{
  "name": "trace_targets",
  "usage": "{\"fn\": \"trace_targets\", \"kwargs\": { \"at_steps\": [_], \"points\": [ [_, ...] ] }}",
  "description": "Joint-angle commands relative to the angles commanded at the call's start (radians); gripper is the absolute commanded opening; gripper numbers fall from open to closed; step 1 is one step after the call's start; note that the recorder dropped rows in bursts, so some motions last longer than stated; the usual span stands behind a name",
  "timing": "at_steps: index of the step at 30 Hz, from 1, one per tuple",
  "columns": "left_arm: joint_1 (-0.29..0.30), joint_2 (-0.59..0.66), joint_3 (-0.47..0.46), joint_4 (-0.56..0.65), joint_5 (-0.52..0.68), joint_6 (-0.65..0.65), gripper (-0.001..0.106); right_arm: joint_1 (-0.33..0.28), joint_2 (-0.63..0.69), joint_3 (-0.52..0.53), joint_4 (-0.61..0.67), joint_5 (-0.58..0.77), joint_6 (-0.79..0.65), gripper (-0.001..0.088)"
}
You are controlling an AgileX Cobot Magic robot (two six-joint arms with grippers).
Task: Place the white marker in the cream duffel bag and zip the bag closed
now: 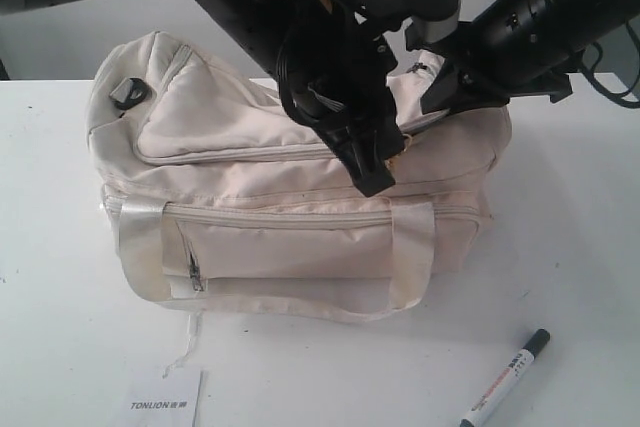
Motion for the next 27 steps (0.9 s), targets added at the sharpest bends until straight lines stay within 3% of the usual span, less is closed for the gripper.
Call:
{"fn": "trace_targets", "kwargs": {
  "at_steps": [27],
  "points": [
    [0.000,-0.003,0.000,0.062,0.095,-0.033,0.000,0.000,0.000,0.000,0.000,-0.010,0.000,0.0000]
  ]
}}
